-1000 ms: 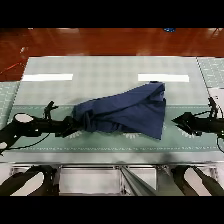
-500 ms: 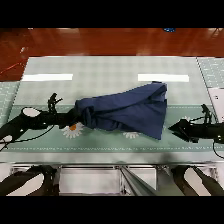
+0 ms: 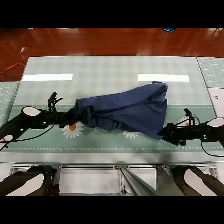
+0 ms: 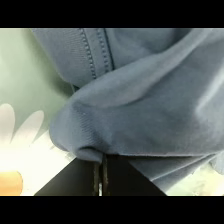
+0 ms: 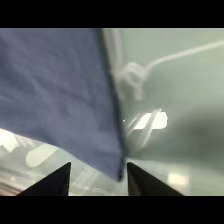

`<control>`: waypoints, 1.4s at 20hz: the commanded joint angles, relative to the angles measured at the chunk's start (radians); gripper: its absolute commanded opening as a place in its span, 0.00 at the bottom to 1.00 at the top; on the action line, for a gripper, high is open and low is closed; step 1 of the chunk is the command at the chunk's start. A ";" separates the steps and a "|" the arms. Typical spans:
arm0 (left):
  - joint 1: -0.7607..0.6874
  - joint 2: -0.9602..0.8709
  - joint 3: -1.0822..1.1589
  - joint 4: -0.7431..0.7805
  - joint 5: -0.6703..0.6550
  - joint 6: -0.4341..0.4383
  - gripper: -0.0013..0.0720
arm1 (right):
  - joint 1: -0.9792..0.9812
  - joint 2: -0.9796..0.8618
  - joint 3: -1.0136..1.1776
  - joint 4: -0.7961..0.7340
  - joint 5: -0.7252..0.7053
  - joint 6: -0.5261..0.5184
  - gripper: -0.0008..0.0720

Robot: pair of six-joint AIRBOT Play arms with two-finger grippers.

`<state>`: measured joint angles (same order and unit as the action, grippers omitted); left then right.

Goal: Fold the shirts.

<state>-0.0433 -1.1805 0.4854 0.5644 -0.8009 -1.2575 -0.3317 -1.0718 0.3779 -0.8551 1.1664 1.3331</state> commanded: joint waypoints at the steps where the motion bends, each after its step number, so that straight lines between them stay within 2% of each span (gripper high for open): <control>1: -0.001 0.000 0.001 0.000 -0.004 0.000 0.05 | 0.108 -0.109 0.031 0.110 -0.130 -0.003 0.57; 2: -0.001 0.000 0.001 0.000 -0.004 0.000 0.05 | 0.130 -0.135 0.060 0.143 -0.152 -0.005 0.56; 3: -0.001 0.000 0.001 0.000 -0.005 0.000 0.05 | 0.145 -0.153 0.094 0.166 -0.158 -0.006 0.46; 4: 0.000 0.002 0.003 0.000 -0.005 0.000 0.05 | 0.156 -0.164 0.133 0.177 -0.157 -0.013 0.31; 5: 0.003 0.002 0.010 -0.001 -0.005 -0.001 0.05 | 0.168 -0.165 0.181 0.176 -0.152 -0.037 0.09; 6: 0.008 0.002 0.028 -0.001 -0.012 0.000 0.05 | 0.174 -0.163 0.231 0.175 -0.128 -0.065 0.05; 10: 0.088 0.023 0.259 -0.002 -0.164 0.000 0.05 | 0.171 -0.131 0.546 0.116 0.042 -0.060 0.05; 16: 0.239 0.119 0.850 -0.069 -0.245 -0.001 0.05 | 0.171 -0.039 1.223 -0.041 0.080 0.046 0.05; 19: 0.294 0.150 1.120 -0.068 -0.293 -0.012 0.05 | 0.171 0.013 1.487 -0.072 0.085 0.051 0.05; 21: 0.329 0.192 1.241 -0.068 -0.293 -0.012 0.05 | 0.171 0.079 1.580 -0.108 0.084 0.051 0.05; 24: 0.396 0.293 1.319 -0.055 -0.293 -0.011 0.05 | 0.171 0.210 1.595 -0.223 0.092 0.070 0.05; 26: 0.440 0.386 1.319 0.017 -0.319 -0.011 0.05 | 0.171 0.289 1.595 -0.302 0.117 0.098 0.05; 28: 0.468 0.479 1.319 0.154 -0.377 -0.012 0.05 | 0.171 0.351 1.595 -0.332 0.164 0.107 0.05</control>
<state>0.3752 -0.8154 1.7721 0.5709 -1.1183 -1.2686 -0.1616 -0.8143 1.9507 -1.0950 1.2827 1.4147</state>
